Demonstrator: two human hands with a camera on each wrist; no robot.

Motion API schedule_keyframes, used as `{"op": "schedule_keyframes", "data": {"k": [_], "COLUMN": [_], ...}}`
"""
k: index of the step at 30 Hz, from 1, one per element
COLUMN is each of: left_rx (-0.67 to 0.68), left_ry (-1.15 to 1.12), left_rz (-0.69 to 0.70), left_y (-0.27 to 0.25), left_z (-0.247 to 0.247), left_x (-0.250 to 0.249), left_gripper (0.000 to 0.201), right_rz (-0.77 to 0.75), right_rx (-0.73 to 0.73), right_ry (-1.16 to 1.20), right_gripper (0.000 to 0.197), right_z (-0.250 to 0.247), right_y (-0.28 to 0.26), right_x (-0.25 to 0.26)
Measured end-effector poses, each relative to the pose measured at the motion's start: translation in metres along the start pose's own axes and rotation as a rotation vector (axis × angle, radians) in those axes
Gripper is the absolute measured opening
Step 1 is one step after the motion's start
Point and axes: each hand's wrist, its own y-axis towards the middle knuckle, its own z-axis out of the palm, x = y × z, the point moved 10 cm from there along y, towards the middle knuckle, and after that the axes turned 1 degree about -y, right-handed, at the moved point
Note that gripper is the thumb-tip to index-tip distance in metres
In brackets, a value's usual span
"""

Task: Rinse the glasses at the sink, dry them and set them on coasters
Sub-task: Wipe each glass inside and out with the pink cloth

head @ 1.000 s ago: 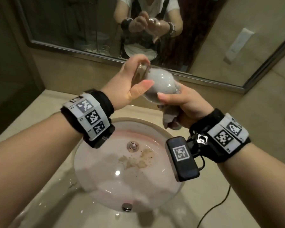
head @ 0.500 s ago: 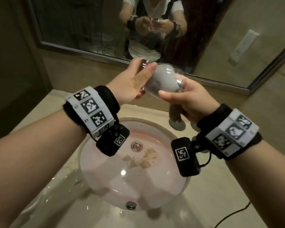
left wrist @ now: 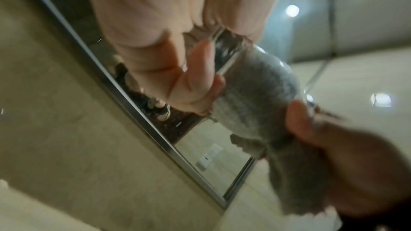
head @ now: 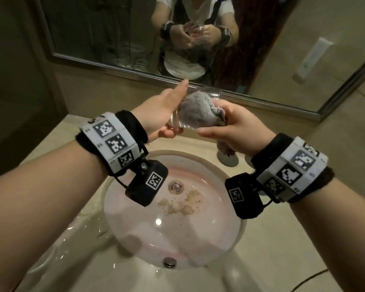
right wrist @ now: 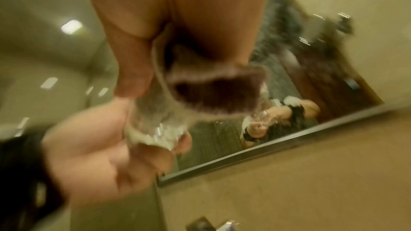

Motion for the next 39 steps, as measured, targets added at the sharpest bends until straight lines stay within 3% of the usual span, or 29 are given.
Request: {"op": "schedule_keyframes", "data": {"k": [3,5,9,12,16,22,27,32,36,39], "left_rx": [-0.101,-0.115,-0.147,-0.155,-0.255,-0.353,-0.415,-0.443,-0.425,-0.3], "left_ry": [0.183,0.264,0.286,0.204,0.16,0.14,-0.072,-0.384,-0.476,-0.527], "left_rz": [0.152,0.192,0.189,0.175,0.144,0.169,0.04,-0.066,-0.075,-0.076], "left_y": [-0.007,-0.011,-0.012,-0.012,-0.012,-0.014,-0.018,-0.03,-0.029,-0.028], "left_z": [-0.008,-0.013,-0.027,-0.023,-0.018,-0.028,-0.03,-0.031,-0.033,-0.018], "left_x": [-0.013,-0.015,-0.007,0.003,0.024,0.04,0.072,0.106,0.112,0.114], "left_gripper": [0.033,0.028,0.043,0.046,0.036,0.038,0.041,0.048,0.055,0.053], "right_rz": [0.084,0.089,0.233,0.224,0.072,0.039,-0.037,-0.131,-0.09,-0.019], "right_rx": [0.072,0.045,-0.297,-0.475,-0.393,-0.38,-0.33,-0.142,-0.184,-0.219], "right_ry": [0.219,0.328,0.629,0.533,0.339,0.265,0.212,0.138,0.08,0.047], "right_gripper": [0.021,0.02,0.017,0.019,0.029,0.041,0.051,0.052,0.062,0.06], "right_z": [-0.003,-0.013,-0.051,-0.062,-0.019,0.0,0.016,0.038,0.042,0.04], "right_y": [-0.004,-0.008,-0.022,-0.023,-0.007,-0.014,-0.024,-0.039,-0.046,-0.047], "right_x": [-0.014,-0.019,-0.058,-0.068,-0.042,-0.039,-0.037,-0.048,-0.07,-0.082]}}
